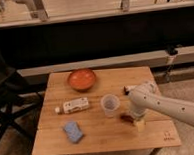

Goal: Place the pepper in the ceramic cup

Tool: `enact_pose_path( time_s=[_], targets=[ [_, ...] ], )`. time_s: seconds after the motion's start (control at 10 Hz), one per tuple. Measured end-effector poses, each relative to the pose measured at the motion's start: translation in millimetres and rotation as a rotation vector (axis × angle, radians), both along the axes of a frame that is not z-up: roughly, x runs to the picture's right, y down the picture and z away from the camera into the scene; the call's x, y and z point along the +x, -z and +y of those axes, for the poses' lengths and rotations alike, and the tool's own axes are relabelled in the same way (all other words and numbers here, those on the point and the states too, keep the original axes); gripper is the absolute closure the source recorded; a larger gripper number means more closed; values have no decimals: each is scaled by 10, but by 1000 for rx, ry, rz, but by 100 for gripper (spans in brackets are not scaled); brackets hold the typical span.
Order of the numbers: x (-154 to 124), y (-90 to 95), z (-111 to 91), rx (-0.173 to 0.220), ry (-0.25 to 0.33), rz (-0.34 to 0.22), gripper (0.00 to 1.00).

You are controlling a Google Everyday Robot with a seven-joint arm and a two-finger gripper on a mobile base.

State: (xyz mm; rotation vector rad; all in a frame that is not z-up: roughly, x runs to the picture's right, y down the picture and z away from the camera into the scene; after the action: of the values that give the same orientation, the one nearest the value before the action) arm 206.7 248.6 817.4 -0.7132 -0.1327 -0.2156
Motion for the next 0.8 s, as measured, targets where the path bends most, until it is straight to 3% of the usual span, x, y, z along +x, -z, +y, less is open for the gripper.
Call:
enact_pose_path(
  time_s=[0.8],
  targets=[
    [30, -15, -45, 30, -27, -23, 20]
  ],
)
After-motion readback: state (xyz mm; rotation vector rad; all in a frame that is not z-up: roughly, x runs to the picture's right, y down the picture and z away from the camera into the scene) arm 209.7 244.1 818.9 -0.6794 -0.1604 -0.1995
